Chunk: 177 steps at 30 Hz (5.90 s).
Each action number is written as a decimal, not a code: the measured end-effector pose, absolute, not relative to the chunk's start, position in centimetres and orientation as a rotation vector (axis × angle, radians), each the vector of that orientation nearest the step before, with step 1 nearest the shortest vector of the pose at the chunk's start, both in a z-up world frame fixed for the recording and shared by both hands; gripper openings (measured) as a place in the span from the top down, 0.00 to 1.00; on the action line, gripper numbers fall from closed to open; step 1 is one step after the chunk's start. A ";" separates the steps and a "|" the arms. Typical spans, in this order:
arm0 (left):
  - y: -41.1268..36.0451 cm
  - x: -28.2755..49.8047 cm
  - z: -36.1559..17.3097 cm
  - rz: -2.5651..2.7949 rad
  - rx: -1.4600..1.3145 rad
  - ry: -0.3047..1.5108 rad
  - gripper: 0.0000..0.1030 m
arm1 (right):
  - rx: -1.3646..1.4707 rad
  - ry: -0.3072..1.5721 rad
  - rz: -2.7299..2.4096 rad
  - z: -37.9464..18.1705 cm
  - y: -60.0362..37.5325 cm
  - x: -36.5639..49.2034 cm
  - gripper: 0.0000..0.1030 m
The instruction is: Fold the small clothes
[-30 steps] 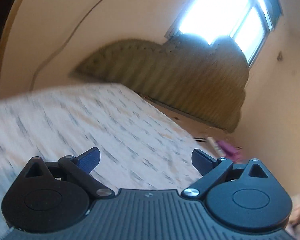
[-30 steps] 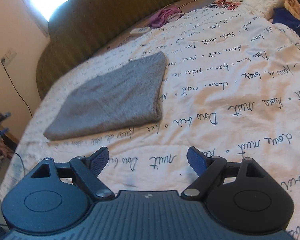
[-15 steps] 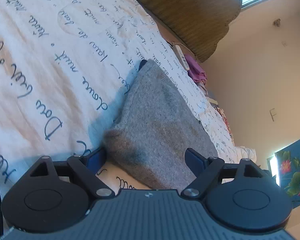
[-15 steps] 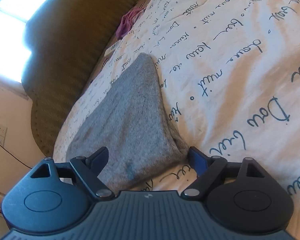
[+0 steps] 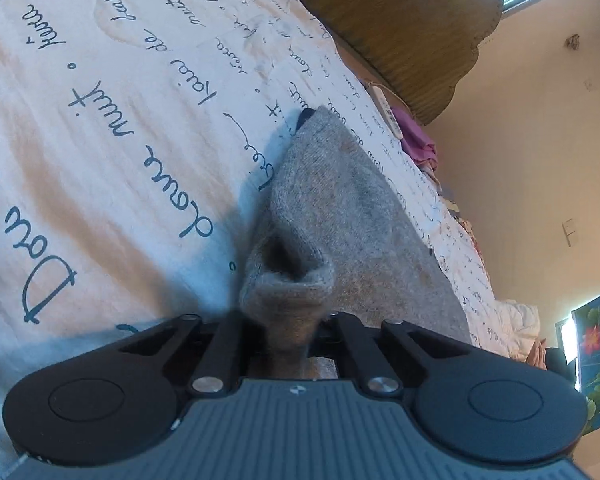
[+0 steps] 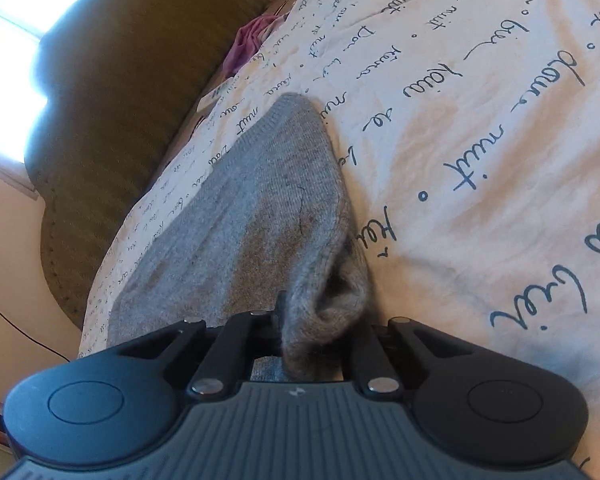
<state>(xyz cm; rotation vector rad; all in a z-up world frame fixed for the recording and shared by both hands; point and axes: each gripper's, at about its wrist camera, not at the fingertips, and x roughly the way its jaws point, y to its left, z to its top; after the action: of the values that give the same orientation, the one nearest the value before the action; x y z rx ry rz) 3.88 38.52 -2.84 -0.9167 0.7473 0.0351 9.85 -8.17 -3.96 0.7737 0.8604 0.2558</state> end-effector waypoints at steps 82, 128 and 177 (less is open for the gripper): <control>30.2 8.7 -1.9 -0.046 -0.086 0.699 0.49 | 0.246 0.716 0.345 -3.5 -3.3 11.6 0.66; 27.8 -9.3 -0.2 -0.050 -0.160 0.710 0.30 | 0.042 0.687 0.368 -0.3 -1.3 -6.9 0.30; 33.8 -17.9 0.9 -0.072 -0.638 0.703 0.22 | 0.041 0.701 0.397 2.1 0.0 -8.8 0.20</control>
<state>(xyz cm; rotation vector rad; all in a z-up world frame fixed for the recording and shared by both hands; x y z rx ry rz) -17.91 33.79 0.87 -0.6378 0.7031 -0.0717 -8.75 0.01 2.13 0.0407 0.7012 0.3972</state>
